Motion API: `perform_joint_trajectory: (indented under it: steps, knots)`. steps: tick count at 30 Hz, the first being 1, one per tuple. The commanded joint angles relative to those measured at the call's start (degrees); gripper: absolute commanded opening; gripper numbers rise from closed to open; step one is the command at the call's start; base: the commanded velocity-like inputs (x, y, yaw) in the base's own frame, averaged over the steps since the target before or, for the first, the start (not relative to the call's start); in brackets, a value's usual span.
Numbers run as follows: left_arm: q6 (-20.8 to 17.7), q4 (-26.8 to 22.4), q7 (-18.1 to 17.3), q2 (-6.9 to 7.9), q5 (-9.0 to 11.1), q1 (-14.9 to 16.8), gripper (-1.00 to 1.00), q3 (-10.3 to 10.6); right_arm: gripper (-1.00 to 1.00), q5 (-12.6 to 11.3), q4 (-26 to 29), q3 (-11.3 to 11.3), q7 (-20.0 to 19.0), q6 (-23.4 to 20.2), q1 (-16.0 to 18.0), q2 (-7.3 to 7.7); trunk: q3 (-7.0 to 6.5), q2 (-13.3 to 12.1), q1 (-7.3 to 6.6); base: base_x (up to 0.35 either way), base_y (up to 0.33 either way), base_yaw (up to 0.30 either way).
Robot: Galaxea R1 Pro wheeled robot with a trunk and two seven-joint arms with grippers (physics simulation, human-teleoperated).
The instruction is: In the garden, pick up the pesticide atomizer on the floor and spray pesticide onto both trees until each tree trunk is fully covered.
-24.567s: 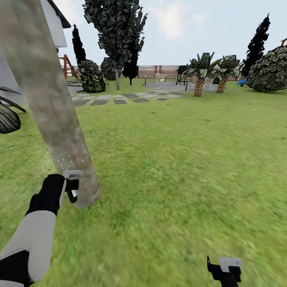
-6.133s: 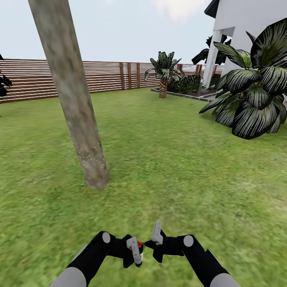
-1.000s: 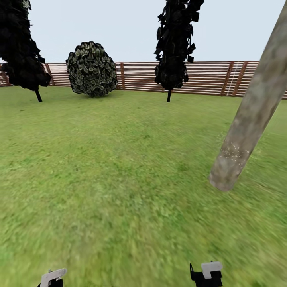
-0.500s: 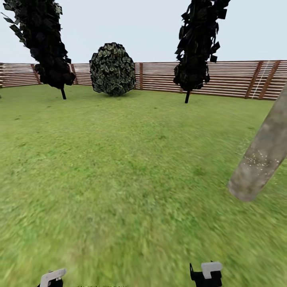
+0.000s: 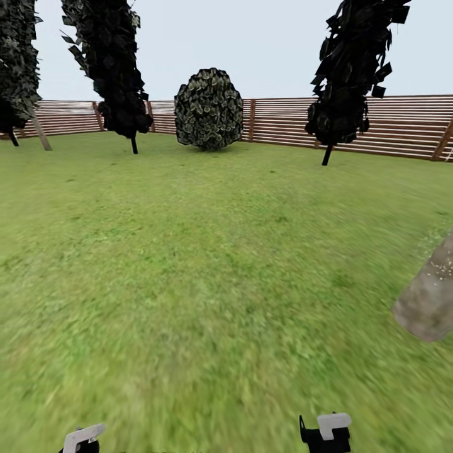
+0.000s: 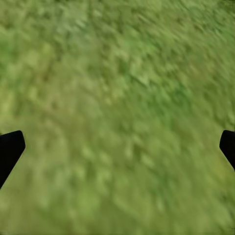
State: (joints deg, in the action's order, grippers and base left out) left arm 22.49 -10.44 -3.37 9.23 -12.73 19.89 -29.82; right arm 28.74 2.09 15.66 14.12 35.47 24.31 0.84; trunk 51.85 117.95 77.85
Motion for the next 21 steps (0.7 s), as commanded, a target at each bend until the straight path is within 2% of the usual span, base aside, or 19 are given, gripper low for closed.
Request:
perform_joint_trajectory:
  steps: [1,21]
  knots:
    - [0.2,0.1,-0.3,-0.01,-0.4,0.1,-1.0,-0.5,1.0,0.6,-0.1,0.3,0.4,0.1,0.0,0.01,0.05,0.0,-0.01,0.0,0.0,0.281]
    - [0.2,0.1,-0.3,-0.02,-0.4,0.1,-1.0,-0.5,1.0,0.6,-0.1,0.3,0.4,0.1,0.0,0.02,0.05,0.0,-0.01,0.0,0.0,0.281]
